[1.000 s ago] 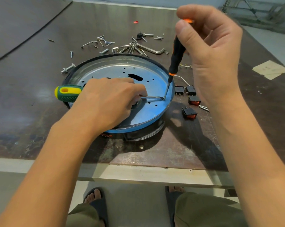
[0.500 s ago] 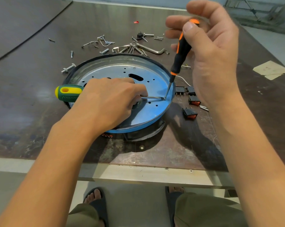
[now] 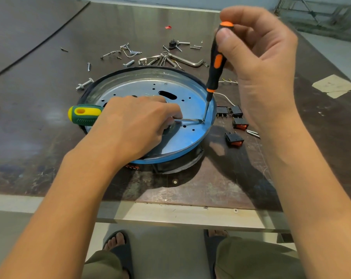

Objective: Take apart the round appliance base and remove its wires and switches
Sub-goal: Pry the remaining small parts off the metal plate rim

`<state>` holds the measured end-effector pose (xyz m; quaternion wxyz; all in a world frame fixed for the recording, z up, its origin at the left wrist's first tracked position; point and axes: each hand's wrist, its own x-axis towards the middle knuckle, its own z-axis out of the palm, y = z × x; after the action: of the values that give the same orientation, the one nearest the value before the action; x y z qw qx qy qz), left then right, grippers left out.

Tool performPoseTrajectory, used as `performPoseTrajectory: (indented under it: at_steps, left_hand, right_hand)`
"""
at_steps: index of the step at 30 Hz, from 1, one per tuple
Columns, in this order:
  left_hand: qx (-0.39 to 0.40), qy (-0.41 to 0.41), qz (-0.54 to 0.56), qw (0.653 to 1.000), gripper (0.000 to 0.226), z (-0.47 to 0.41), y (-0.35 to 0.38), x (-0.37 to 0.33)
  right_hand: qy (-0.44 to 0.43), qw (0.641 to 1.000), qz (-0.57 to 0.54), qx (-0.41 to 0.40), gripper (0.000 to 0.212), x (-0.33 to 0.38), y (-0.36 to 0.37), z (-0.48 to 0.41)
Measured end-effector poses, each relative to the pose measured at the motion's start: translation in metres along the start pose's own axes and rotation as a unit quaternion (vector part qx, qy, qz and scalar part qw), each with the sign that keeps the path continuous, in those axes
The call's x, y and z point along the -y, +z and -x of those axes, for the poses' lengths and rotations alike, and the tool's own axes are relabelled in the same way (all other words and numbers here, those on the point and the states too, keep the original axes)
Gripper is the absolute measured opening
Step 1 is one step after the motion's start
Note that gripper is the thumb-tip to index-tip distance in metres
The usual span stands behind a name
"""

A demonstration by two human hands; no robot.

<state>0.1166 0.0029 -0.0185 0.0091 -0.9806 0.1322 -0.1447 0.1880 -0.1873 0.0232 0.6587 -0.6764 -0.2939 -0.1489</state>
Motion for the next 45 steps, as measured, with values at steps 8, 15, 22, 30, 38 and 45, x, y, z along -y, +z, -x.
performPoseTrajectory:
  at_steps: [8, 15, 22, 30, 38, 45]
  left_hand:
    - [-0.005, -0.006, -0.004, 1.000, 0.026, 0.0006, -0.0001, -0.0010]
    - [-0.014, -0.004, -0.004, 1.000, 0.026, 0.0009, -0.0005, -0.0010]
    - [-0.012, -0.002, -0.007, 1.000, 0.026, 0.0010, 0.0006, -0.0006]
    - [-0.008, 0.000, -0.009, 1.000, 0.025, 0.0001, 0.0010, -0.0003]
    - [-0.008, -0.002, -0.007, 1.000, 0.025, 0.0012, 0.0009, 0.0002]
    - [-0.006, -0.003, -0.007, 1.000, 0.027, 0.0012, 0.0013, -0.0001]
  right_hand:
    - [-0.023, 1.000, 0.017, -0.007, 0.022, -0.0008, 0.0005, 0.0002]
    - [-0.001, 1.000, -0.021, -0.008, 0.024, -0.0002, 0.0013, 0.0012]
    - [-0.008, 1.000, 0.001, 0.002, 0.029, -0.0031, 0.0010, 0.0008]
    - [-0.029, 0.999, 0.026, 0.012, 0.026, -0.0012, 0.0018, -0.0002]
    - [0.005, 1.000, -0.026, 0.004, 0.025, -0.0030, 0.0032, 0.0026]
    - [-0.015, 1.000, -0.004, 0.018, 0.030, -0.0031, 0.0026, 0.0012]
